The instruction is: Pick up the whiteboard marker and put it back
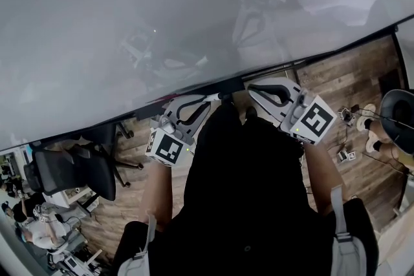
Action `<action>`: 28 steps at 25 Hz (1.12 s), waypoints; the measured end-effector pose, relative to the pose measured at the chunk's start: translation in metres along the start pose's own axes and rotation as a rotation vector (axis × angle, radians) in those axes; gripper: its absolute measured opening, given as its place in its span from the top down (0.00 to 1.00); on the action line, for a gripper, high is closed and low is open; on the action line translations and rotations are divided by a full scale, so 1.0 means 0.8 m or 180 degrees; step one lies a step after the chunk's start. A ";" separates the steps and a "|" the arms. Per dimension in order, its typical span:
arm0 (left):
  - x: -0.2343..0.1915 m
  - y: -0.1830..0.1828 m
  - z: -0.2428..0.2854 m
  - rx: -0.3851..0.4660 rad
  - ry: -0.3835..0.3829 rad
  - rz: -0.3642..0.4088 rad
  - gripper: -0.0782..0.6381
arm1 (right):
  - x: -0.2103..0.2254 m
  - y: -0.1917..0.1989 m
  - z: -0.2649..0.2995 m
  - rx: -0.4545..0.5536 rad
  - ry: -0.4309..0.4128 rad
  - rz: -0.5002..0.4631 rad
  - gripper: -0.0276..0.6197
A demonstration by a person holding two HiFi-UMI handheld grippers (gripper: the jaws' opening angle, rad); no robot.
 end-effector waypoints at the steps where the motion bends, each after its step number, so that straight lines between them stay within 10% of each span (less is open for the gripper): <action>1: 0.003 0.005 0.007 -0.0081 -0.0003 0.0034 0.79 | 0.001 0.003 -0.005 -0.0013 0.0005 -0.0008 0.93; 28: 0.022 0.099 0.111 -0.1535 0.0188 0.0365 0.79 | 0.018 0.028 -0.039 -0.0048 0.0167 0.0121 0.93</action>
Point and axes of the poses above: the fingertips, and each gripper's own axes: z forward along the fingers, x to its right, y out of its underside, the point moved 4 cm from there along -z, backward along the fingers, and after that the axes turned 7 degrees about -x, right-handed, at the moved point
